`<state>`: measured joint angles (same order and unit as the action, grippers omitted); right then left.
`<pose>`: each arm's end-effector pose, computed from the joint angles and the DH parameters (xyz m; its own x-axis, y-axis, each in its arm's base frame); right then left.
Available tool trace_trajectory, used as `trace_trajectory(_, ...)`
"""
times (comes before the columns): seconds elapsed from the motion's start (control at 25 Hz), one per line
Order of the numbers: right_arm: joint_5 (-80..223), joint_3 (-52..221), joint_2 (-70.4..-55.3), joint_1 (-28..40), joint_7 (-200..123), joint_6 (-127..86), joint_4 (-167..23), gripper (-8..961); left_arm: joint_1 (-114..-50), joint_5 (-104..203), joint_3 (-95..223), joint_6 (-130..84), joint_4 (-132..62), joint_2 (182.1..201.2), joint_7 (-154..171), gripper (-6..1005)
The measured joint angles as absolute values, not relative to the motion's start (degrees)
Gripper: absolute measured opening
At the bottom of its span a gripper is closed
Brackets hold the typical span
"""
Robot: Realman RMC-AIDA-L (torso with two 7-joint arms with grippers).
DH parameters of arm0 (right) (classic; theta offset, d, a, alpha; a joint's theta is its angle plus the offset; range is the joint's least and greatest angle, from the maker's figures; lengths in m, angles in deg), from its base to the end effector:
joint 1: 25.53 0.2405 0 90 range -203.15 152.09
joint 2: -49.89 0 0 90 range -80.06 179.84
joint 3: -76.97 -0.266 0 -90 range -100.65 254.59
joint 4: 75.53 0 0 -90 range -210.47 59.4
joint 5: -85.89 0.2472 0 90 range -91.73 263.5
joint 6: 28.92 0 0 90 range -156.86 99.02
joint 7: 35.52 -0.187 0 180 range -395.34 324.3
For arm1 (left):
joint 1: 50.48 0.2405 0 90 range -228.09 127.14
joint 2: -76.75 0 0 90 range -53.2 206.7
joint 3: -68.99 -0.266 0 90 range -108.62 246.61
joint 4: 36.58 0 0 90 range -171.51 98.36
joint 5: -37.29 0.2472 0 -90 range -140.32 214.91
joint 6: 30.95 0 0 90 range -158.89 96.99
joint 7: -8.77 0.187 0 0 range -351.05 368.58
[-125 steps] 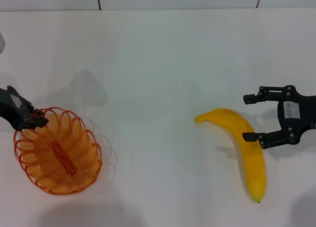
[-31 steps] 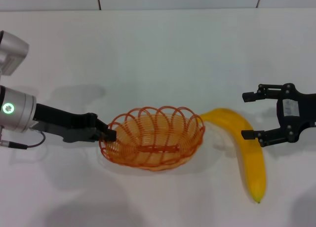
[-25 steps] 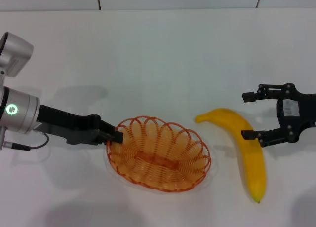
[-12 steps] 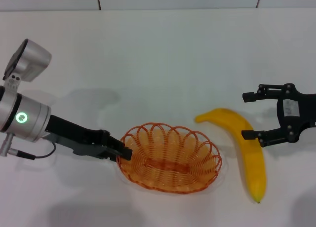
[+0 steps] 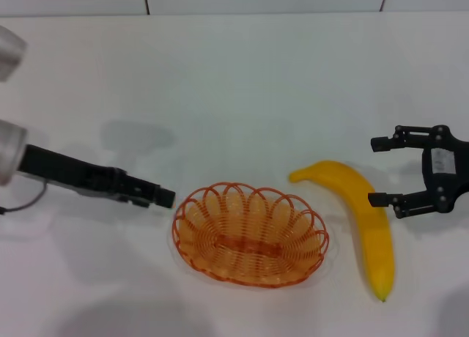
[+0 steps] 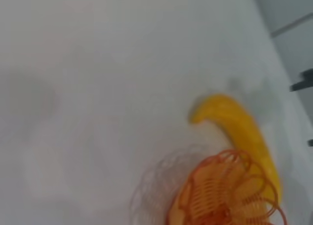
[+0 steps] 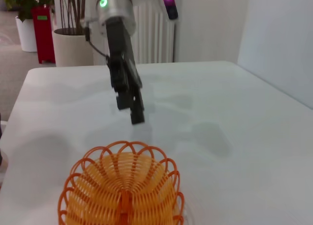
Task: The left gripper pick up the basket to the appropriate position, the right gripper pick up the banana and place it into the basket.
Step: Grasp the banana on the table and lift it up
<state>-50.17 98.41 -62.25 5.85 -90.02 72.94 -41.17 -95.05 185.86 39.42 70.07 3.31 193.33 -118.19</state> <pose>0.3299 0.3436 0.0121 0.9410 -0.0676 -0.3315 -0.1468 -0.9644 -0.2201 -0.2623 0.3859 -0.0263 0.4541 0.8897 0.0460 0.8862 -0.4564 0.0790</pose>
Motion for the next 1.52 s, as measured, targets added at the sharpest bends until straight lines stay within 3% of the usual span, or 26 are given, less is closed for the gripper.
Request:
trace_trajectory(0.32,-50.17,98.25,-62.26,5.77,-90.01,72.94,-41.17,884,-89.32,181.61,40.01,71.47,10.77,193.05,-98.47,722)
trace_trajectory(0.8,-46.43,96.95,-62.27,5.13,-90.08,72.86,-41.97,884,-83.74,174.47,40.9,70.0,-0.15,193.51,-52.74,719)
trace_trajectory(1.08,-46.37,93.58,-62.31,4.66,-97.46,77.57,-40.95,883,-80.94,174.41,41.84,68.86,-2.17,193.38,-49.45,717)
trace_trajectory(1.52,-46.16,98.16,-65.6,7.58,-124.11,87.73,-15.99,883,-80.72,174.32,43.89,67.25,-2.47,193.54,-49.81,713)
